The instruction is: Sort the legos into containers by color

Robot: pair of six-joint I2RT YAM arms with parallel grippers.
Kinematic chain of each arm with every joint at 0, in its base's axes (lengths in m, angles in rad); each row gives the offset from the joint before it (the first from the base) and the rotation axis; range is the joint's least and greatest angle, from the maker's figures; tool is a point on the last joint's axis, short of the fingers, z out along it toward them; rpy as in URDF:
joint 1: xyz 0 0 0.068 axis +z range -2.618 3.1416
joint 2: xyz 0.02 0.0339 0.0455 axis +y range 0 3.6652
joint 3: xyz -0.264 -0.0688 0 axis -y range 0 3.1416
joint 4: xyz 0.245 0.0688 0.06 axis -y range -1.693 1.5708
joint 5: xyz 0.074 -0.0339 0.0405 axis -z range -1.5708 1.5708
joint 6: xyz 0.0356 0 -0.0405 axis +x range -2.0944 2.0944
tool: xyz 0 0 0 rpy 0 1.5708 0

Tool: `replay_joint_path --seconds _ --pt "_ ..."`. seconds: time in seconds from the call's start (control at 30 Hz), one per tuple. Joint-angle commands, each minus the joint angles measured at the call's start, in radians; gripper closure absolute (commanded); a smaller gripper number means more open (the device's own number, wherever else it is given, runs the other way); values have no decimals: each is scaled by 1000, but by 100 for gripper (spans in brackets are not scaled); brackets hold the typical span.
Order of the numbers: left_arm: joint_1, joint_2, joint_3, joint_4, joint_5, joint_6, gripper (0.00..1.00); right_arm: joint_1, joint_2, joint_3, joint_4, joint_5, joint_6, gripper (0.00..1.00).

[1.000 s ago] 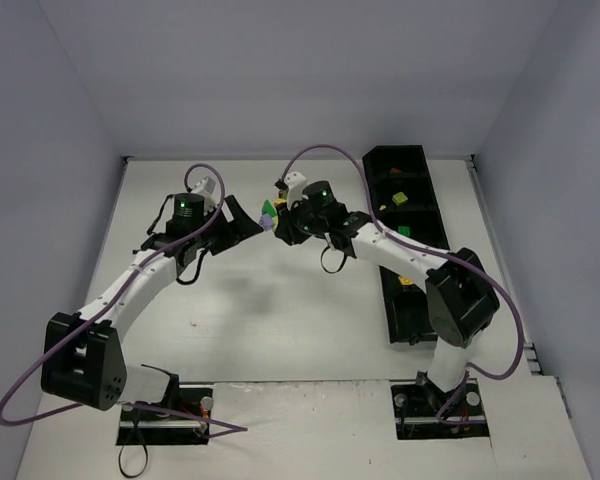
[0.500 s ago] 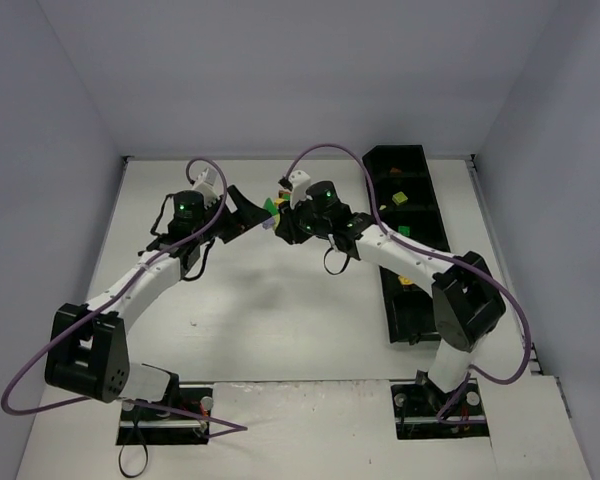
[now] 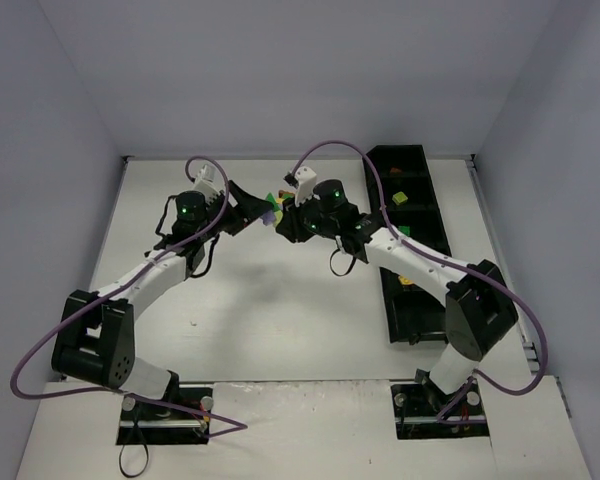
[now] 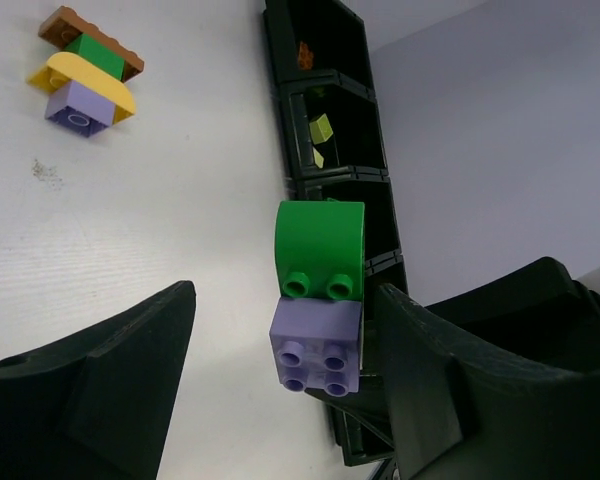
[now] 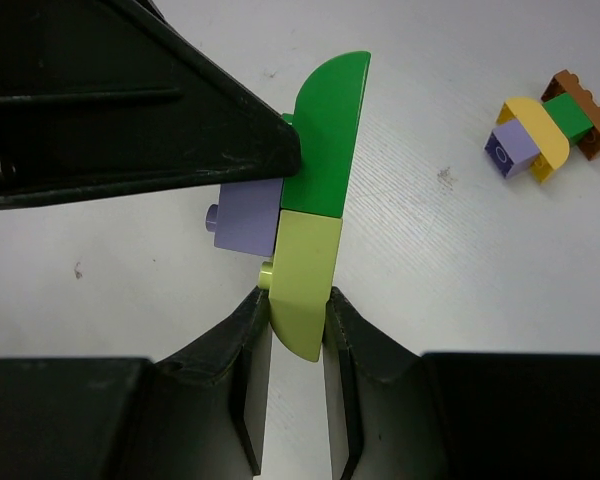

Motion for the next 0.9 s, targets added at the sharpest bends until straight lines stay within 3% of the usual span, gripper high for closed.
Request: replay_joint_path --seconds 0.0,0.53,0.87 --pt "-10 -13 -2 182 0 -51 35 0 -72 -2 82 -14 15 100" --pt "-81 23 4 220 -45 -65 49 0 -84 -13 94 -8 23 100" --pt "-79 1 4 231 -103 -60 41 0 -89 -24 90 -6 23 100"
